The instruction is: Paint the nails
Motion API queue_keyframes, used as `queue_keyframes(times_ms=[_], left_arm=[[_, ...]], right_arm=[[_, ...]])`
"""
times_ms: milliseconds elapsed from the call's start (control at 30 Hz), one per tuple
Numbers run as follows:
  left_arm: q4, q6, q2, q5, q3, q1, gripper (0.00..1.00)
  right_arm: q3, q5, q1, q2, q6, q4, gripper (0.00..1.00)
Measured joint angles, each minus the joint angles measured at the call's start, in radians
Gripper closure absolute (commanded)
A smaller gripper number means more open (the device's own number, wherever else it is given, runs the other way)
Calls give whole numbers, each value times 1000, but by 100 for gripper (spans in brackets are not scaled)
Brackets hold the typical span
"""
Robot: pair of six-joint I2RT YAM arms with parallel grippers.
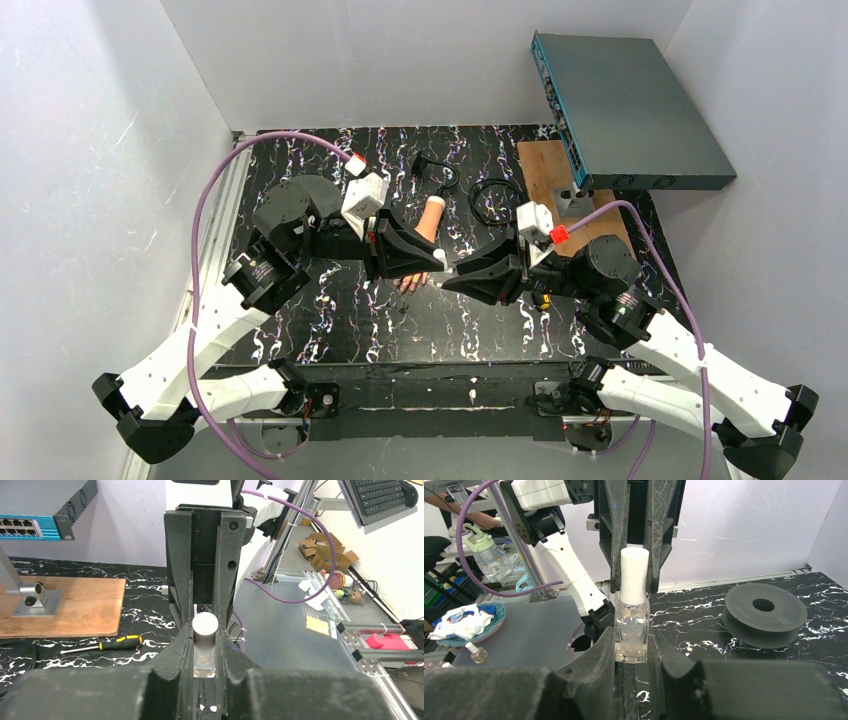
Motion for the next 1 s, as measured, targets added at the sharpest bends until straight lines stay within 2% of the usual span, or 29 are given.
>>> queue_keyframes(times_ms=[200, 467, 533, 633, 667, 700, 767, 833, 900, 1000], left_arm=[[-8, -12, 0, -90, 0, 0, 100], [-82, -16, 34, -448, 31, 10, 100], [-105, -34, 76, -552, 58, 8, 100], [-121, -51, 104, -607, 65, 8, 100], [-125, -53, 110, -617, 66, 8, 95], [-129, -56, 113, -626, 66, 8, 84], [-132, -58, 116, -631, 66, 8, 54], [-141, -51, 113, -627, 66, 6, 31], [-159, -50, 111, -626, 66, 2, 17], [-174, -42, 100, -637, 71, 2, 10]], right_arm=[[4, 74, 0, 6, -19, -2, 99], [96, 356, 3, 120, -130, -88, 99], [114, 468, 9, 160, -172, -100, 99], [119, 522, 11, 183, -192, -116, 99], [119, 530, 11, 188, -195, -119, 99], [119, 540, 11, 192, -198, -125, 99], [119, 546, 11, 193, -199, -129, 99], [119, 546, 14, 190, -198, -119, 99], [119, 545, 16, 178, -198, -105, 99], [111, 531, 18, 148, -189, -104, 99]])
